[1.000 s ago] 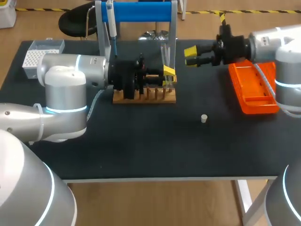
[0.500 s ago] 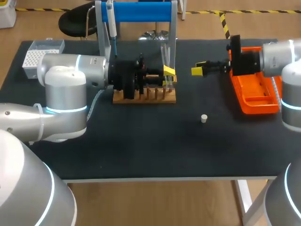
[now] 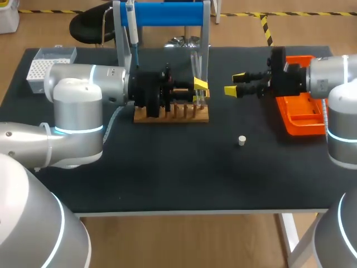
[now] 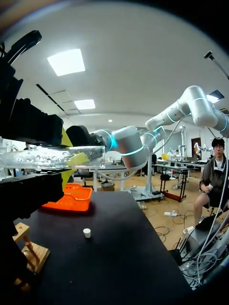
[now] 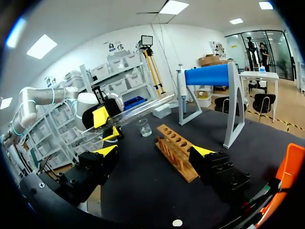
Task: Invert the test tube, pick up the pipette, mount the tip to pipette, aspirate from beaker and dispense into the tube, eject the tip, return the pipette, and cap with the stopper.
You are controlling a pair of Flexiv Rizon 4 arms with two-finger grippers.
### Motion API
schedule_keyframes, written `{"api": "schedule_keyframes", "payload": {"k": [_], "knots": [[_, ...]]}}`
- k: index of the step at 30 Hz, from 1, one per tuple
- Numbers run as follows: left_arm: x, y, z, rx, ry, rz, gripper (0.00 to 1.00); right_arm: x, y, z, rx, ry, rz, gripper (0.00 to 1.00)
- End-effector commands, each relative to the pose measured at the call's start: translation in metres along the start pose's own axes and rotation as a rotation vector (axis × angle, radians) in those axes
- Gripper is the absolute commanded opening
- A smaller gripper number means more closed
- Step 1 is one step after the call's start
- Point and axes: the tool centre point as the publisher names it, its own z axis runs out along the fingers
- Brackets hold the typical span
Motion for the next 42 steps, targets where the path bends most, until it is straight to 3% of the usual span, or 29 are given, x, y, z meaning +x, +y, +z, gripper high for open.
{"api": "schedule_keyframes", "payload": {"k": [1, 8, 9, 13, 30, 35, 42], "knots": [[-0.002, 0.003, -0.01, 0.013, 0.014, -0.149, 0.0, 0.001, 0.0, -0.001, -0.001, -0.001, -0.001, 1.0], [-0.022, 0.01, -0.034, 0.014, -0.016, -0.564, 0.0, 0.001, 0.0, -0.001, -0.001, -0.001, -0.001, 1.0], [-0.026, 0.012, -0.036, 0.009, -0.034, -0.662, 0.0, 0.001, 0.0, -0.001, -0.001, -0.001, -0.001, 1.0], [-0.044, 0.019, -0.037, 0.016, -0.095, -0.895, 0.0, 0.001, 0.0, -0.001, -0.001, -0.001, -0.001, 1.0], [-0.044, 0.019, -0.037, 0.016, -0.095, -0.895, 0.0, 0.001, 0.0, -0.001, -0.001, -0.001, -0.001, 1.0], [-0.056, 0.038, -0.052, 0.031, -0.064, -1.153, 0.0, 0.001, 0.0, -0.001, -0.001, -0.001, -0.001, 1.0], [-0.062, 0.058, -0.055, 0.007, -0.082, -1.406, 0.0, 0.001, 0.0, -0.001, -0.001, -0.001, -0.001, 1.0]]}}
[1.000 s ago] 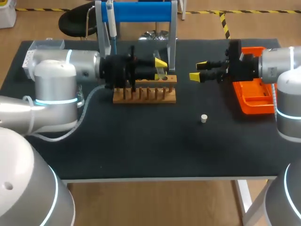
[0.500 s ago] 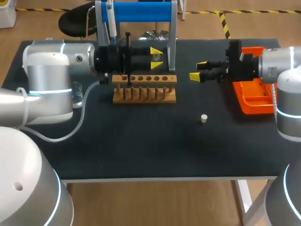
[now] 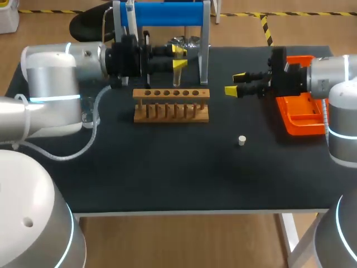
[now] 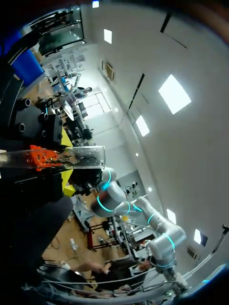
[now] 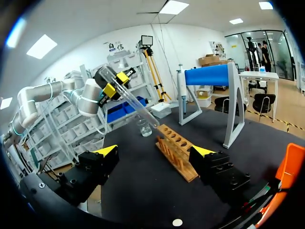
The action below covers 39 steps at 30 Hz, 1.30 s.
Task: Invert the test tube, pick up the pipette, mount the tip to pipette, aspirate from beaker and dispense into the tube, eject the tip, return the pipette, and cap with the stopper.
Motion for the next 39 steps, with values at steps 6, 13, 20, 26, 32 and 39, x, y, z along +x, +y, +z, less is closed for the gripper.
{"api": "schedule_keyframes", "payload": {"k": [6, 13, 20, 26, 32, 39], "knots": [[-0.026, 0.012, 0.006, -0.043, 0.0, -0.289, 0.0, 0.0, -0.001, 0.0, -0.002, -0.002, 0.0, 1.0], [-0.047, 0.028, 0.008, 0.009, -0.027, -0.325, 0.0, 0.0, -0.001, 0.0, -0.002, -0.002, 0.0, 1.0], [-0.058, 0.047, 0.007, 0.062, -0.033, -0.361, 0.0, 0.0, -0.001, 0.0, -0.002, -0.002, 0.0, 1.0], [-0.059, 0.055, 0.006, 0.066, -0.022, -0.345, 0.0, 0.0, -0.001, 0.0, -0.002, -0.002, 0.0, 1.0], [-0.058, 0.056, 0.005, 0.046, 0.003, -0.317, 0.0, 0.0, -0.001, 0.0, -0.002, -0.002, 0.0, 1.0], [-0.058, 0.056, 0.005, 0.046, 0.003, -0.317, 0.0, 0.0, -0.001, 0.0, -0.002, -0.002, 0.0, 1.0]]}}
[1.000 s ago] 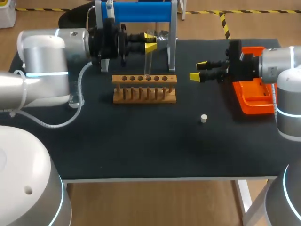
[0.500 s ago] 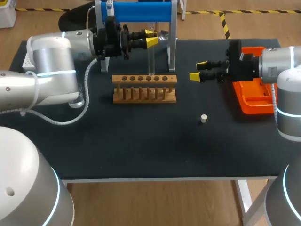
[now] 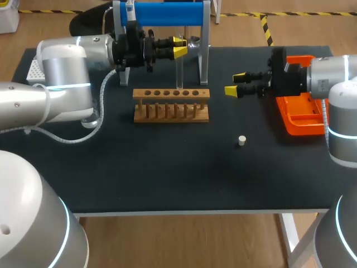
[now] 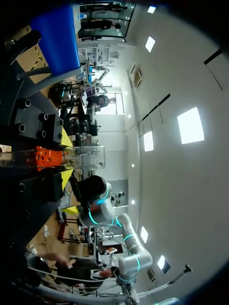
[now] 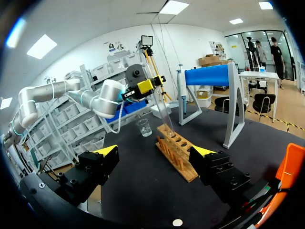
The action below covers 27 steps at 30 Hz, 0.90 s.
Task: Invert the test tube, pick up the pipette, mount the tip to pipette, aspirate from beaker and dispense into the tube, eject the tip, return the pipette, and cap with the stopper.
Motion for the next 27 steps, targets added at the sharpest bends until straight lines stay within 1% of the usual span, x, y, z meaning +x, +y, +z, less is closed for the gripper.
{"api": "schedule_keyframes", "payload": {"k": [1, 4, 9, 14, 23, 25, 27], "knots": [[-0.001, 0.0, 0.0, 0.0, 0.005, -0.001, 0.0, 0.0, -0.001, 0.0, -0.001, -0.002, 0.0, 1.0], [-0.001, 0.0, 0.0, 0.0, 0.005, -0.001, 0.0, -0.001, 0.0, 0.002, 0.002, -0.007, -0.014, 1.0], [-0.001, 0.0, 0.0, 0.0, 0.005, -0.001, 0.0, -0.001, -0.001, 0.015, 0.025, -0.048, -0.124, 1.0], [-0.001, 0.0, 0.0, 0.0, 0.005, -0.001, 0.0, -0.001, -0.005, 0.036, 0.043, -0.095, -0.213, 1.0], [-0.001, 0.0, 0.0, 0.0, 0.005, -0.001, 0.0, -0.015, -0.02, 0.076, 0.066, -0.166, -0.238, 1.0], [-0.001, 0.0, 0.0, 0.0, 0.005, -0.001, 0.0, -0.019, -0.024, 0.084, 0.072, -0.192, -0.26, 1.0], [-0.001, 0.0, 0.0, 0.0, 0.005, -0.001, 0.0, -0.023, -0.027, 0.09, 0.079, -0.2, -0.27, 1.0]]}}
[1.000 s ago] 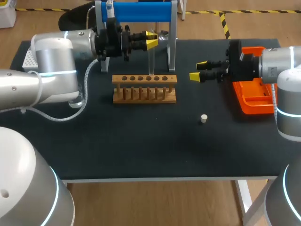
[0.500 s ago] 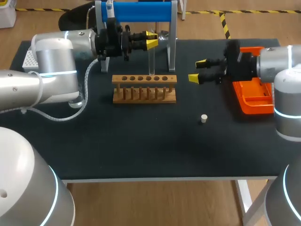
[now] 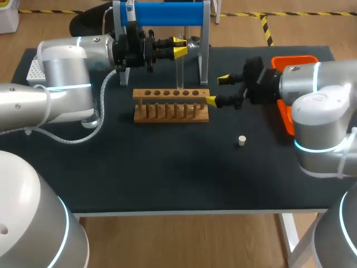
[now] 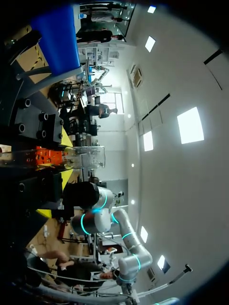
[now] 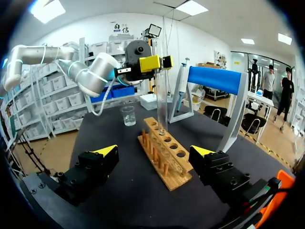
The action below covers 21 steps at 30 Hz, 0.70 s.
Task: Invert the test tube, pick up the pipette, mount the tip to pipette, aspirate from beaker and dispense into the tube, eject the tip, return the pipette, and cap with the stopper.
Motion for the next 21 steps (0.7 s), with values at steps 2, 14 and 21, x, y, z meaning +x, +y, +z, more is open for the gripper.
{"api": "schedule_keyframes", "payload": {"k": [2, 14, 21], "knots": [[-0.001, -0.001, 0.0, -0.003, 0.004, -0.002, 0.0, -0.001, -0.01, 0.039, 0.008, -0.048, -0.006, 1.0], [-0.001, -0.001, 0.0, -0.003, 0.004, -0.002, 0.0, -0.011, -0.029, 0.065, 0.017, -0.127, -0.007, 1.0], [-0.001, -0.001, 0.0, -0.003, 0.004, -0.002, 0.0, -0.013, -0.036, 0.073, 0.024, -0.139, -0.015, 1.0]]}}
